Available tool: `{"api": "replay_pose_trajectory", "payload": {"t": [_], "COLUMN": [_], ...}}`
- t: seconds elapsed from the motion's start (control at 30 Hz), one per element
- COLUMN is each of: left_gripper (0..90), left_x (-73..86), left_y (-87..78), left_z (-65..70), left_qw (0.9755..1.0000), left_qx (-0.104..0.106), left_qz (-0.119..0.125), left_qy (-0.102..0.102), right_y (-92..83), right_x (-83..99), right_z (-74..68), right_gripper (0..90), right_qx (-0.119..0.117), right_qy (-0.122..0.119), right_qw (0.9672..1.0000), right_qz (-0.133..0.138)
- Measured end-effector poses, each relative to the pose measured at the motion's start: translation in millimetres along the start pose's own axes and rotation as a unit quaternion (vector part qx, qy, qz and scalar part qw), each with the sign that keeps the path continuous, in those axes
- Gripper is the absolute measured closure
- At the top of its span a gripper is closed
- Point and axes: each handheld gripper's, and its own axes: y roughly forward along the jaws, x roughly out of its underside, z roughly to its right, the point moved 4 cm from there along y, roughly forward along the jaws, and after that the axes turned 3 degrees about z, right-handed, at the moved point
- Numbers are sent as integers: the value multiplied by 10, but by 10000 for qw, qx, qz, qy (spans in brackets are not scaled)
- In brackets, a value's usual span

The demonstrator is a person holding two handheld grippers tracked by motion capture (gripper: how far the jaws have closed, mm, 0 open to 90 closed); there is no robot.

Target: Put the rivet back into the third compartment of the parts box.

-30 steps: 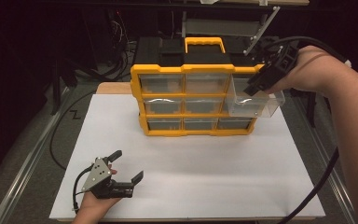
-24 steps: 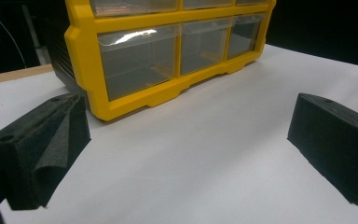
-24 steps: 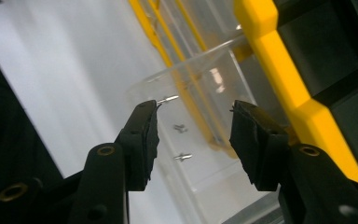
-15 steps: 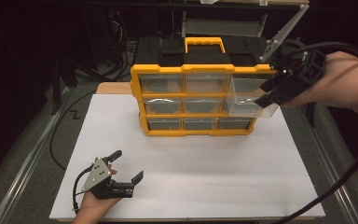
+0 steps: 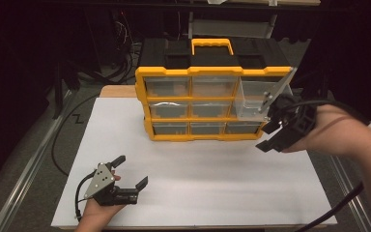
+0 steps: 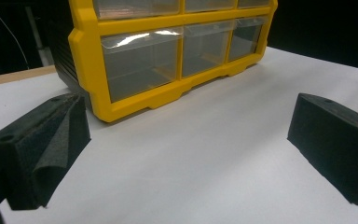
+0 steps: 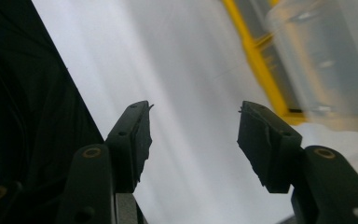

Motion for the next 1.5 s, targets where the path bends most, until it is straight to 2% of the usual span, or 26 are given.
{"api": "replay_pose_trajectory", "payload": {"t": [0.13,0.2,0.4,0.53,0.6,0.63,0.67,0.73,0.8,0.87,0.97,1.03,1.1,1.17,1.2,1.23,1.3,1.33,1.37,1.4,1.43,1.5], "left_gripper": [1,1,1,1,1,1,1,1,1,1,1,1,1,1,2,4,5,5,6,5,5,5], "left_x": [1,0,1,1,2,2,3,5,7,5,6,4,7,14,16,19,28,31,38,43,50,65], "left_y": [-3,-2,-1,-4,-6,-6,-7,-7,-9,-14,-26,-29,-32,-28,-25,-23,-22,-22,-20,-18,-14,-6], "left_z": [-5,-7,-11,-9,-8,-8,-8,-9,-13,-21,-45,-51,-61,-69,-69,-68,-76,-79,-84,-88,-92,-99], "left_qw": [10000,10000,10000,10000,10000,10000,10000,10000,10000,10000,10000,9999,9999,9998,9998,9998,9997,9996,9995,9994,9993,9991], "left_qx": [-3,0,-1,-1,-3,-4,-5,-7,-13,-28,-61,-91,-125,-135,-143,-162,-174,-180,-200,-212,-223,-239], "left_qz": [-10,-4,-17,-21,-19,-20,-20,-25,-30,-12,-23,-8,-33,-88,-98,-105,-150,-174,-206,-223,-251,-306], "left_qy": [7,2,11,20,18,20,23,19,18,-40,-76,-95,-93,-90,-95,-98,-131,-137,-138,-151,-177,-191], "right_y": [410,631,1344,1754,1939,2040,2093,2201,2263,2283,2267,2244,2226,2205,2186,2173,2132,2100,2080,2052,2035,1996], "right_x": [72,105,218,293,321,337,345,361,362,363,371,394,425,462,487,501,538,563,582,620,647,723], "right_z": [-62,-82,-111,-114,-118,-118,-119,-126,-128,-121,-109,-104,-112,-132,-145,-149,-159,-157,-154,-143,-138,-133], "right_gripper": [370,308,215,169,116,54,11,2,2,2,2,2,2,2,2,2,2,2,2,3,3,3], "right_qx": [-160,-238,-385,-496,-446,-401,-359,-286,-215,-168,-23,50,104,94,84,108,107,179,215,269,312,433], "right_qy": [6,75,229,318,401,487,518,519,678,730,829,937,1044,1126,1216,1239,1396,1504,1580,1712,1796,1989], "right_qw": [9998,9996,9986,9975,9973,9971,9970,9973,9970,9971,9959,9925,9866,9784,9728,9691,9568,9464,9399,9282,9206,8998], "right_qz": [-105,-135,-278,-393,-426,-427,-450,-434,-312,-157,351,789,1252,1733,1970,2128,2548,2851,3019,3292,3452,3858]}}
